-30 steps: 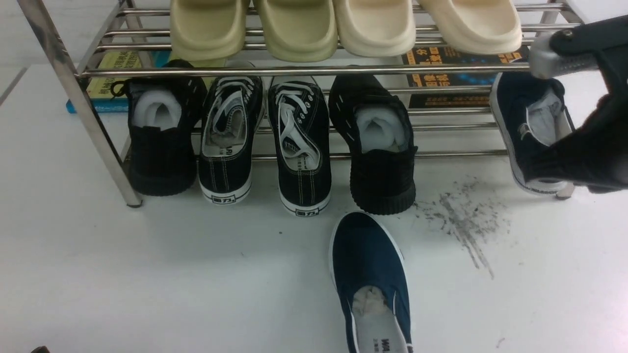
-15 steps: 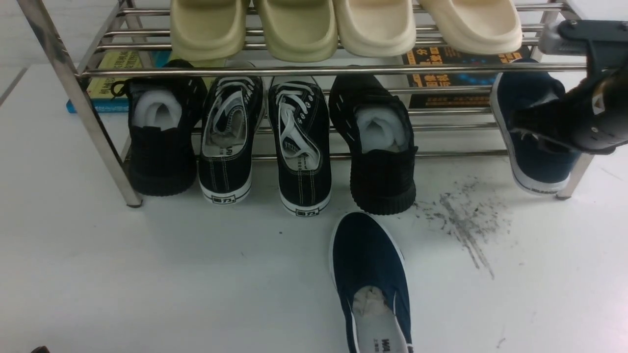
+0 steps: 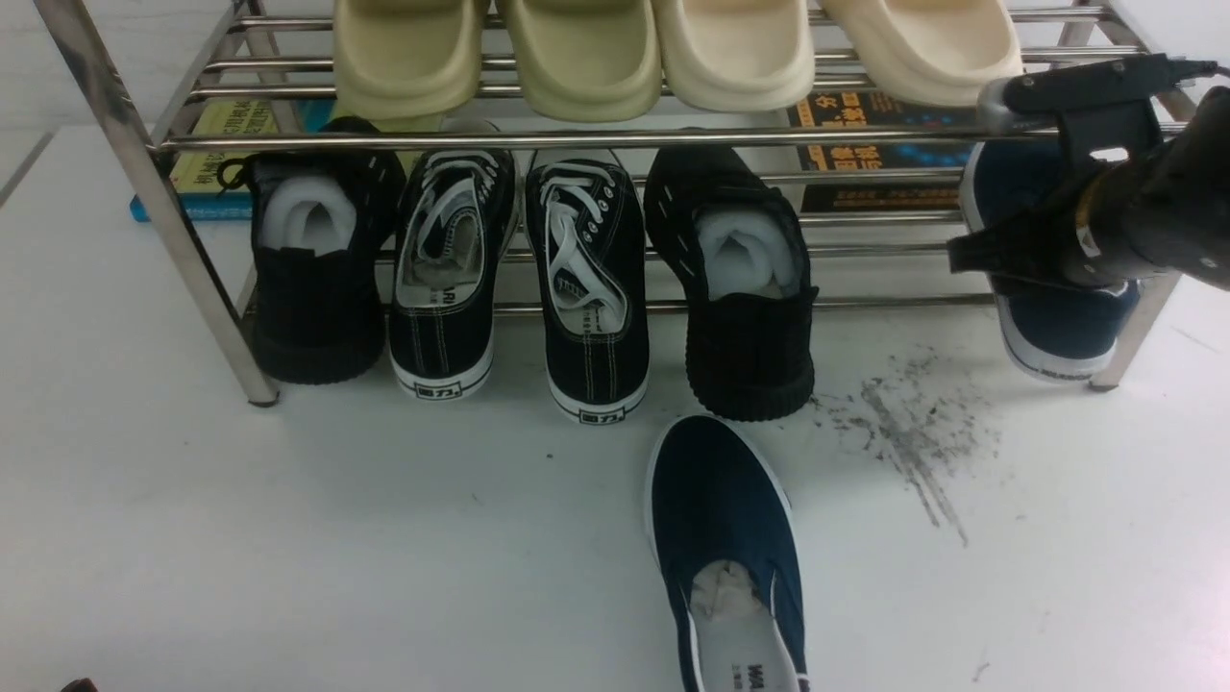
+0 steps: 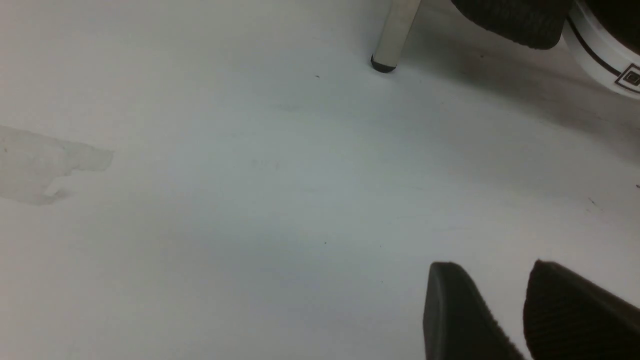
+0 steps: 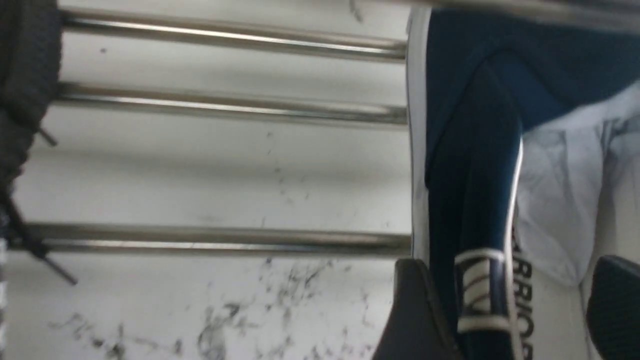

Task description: Take the shoes off the shelf with your hand on the white table.

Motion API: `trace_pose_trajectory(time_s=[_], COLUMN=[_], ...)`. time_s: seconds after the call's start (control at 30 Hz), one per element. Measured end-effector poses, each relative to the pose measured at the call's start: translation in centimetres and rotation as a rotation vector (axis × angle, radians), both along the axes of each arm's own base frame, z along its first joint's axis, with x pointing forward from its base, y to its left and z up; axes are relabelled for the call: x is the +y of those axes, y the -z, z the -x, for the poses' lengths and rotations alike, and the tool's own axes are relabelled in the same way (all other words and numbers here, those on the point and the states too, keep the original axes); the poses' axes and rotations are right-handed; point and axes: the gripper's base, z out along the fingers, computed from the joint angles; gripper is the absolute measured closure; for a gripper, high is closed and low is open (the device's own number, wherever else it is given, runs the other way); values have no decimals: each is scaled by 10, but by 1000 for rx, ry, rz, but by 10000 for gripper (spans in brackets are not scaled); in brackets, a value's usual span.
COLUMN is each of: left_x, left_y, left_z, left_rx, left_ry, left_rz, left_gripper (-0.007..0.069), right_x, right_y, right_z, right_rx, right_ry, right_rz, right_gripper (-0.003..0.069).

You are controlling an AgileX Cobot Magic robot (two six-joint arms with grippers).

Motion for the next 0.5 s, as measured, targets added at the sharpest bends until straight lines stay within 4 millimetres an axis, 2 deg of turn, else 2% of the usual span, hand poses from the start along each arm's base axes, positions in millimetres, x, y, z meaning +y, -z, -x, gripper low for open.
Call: trace_pose_trajectory(time_s=[0.2,0.43,0.5], left_x=[0,0,0], left_y=[0,0,0], left_z=[0,0,0], left_rx=[0,0,0], left_ry=[0,0,0], left_rz=[0,0,0], left_gripper=[383,383,383], right_x=[0,1,1], right_y=[15,29,32], right_z=[-13,-21,-22], right_rx=[-51,-66,-59], right_ry=[43,83,85], right_rz=[11,-13,-14], right_gripper=[245,362,438])
